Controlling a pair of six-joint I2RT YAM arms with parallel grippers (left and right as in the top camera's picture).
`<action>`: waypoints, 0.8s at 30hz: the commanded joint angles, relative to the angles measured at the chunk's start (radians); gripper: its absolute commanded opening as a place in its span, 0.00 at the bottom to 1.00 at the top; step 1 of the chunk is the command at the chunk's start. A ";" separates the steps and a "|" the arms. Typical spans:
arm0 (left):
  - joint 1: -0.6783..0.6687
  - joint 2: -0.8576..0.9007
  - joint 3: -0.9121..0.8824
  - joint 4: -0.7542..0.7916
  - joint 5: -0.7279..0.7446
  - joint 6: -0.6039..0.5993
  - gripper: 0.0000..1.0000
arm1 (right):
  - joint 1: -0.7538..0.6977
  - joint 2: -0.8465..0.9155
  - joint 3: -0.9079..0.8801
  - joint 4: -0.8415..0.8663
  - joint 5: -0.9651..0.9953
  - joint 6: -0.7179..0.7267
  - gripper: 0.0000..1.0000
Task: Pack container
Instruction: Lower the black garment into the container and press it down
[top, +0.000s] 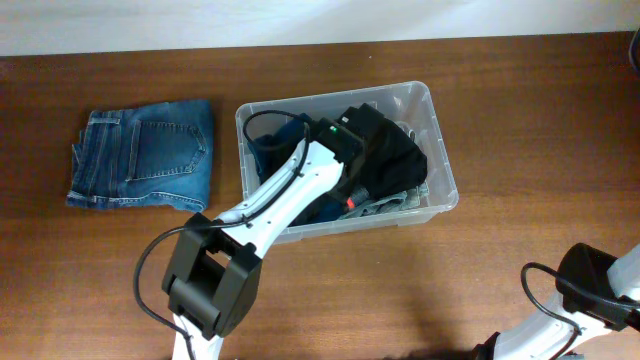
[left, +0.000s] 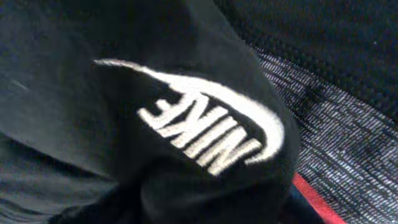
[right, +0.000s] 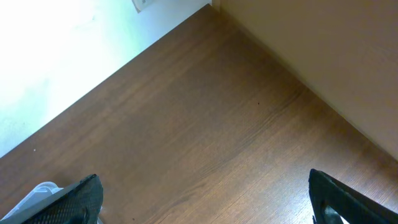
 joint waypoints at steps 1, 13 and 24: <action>0.021 0.001 0.018 -0.007 0.014 0.007 0.72 | -0.003 -0.011 -0.002 -0.006 0.005 0.000 0.98; 0.072 -0.005 0.360 -0.175 -0.015 -0.019 0.99 | -0.003 -0.011 -0.002 -0.006 0.005 0.000 0.98; 0.106 -0.003 0.367 -0.252 0.156 -0.101 0.01 | -0.003 -0.011 -0.002 -0.006 0.005 0.000 0.98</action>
